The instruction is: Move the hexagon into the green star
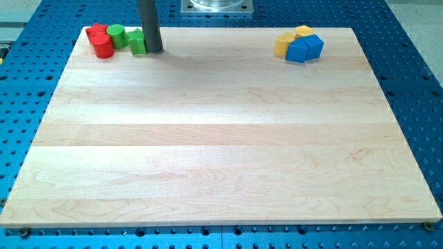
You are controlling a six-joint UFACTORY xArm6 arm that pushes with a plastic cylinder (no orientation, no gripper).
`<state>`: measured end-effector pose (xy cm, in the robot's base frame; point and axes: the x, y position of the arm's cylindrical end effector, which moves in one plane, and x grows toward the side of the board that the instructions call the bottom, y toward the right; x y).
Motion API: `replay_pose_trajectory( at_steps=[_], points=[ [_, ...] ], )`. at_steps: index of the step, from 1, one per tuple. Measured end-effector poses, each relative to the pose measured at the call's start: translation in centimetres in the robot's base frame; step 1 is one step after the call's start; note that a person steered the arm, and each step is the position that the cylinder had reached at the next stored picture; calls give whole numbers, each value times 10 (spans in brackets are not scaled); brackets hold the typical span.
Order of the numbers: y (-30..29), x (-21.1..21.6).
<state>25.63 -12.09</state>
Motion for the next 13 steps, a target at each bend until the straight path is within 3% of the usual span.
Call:
replay_pose_trajectory(
  at_steps=[1,2,5,6,7,9,10,11,13],
  points=[
    [74,-17],
    [86,-63],
    [354,-55],
    [349,-11],
    [295,-2],
    [305,-16],
    [330,-43],
    [308,-59],
    [190,37]
  ],
)
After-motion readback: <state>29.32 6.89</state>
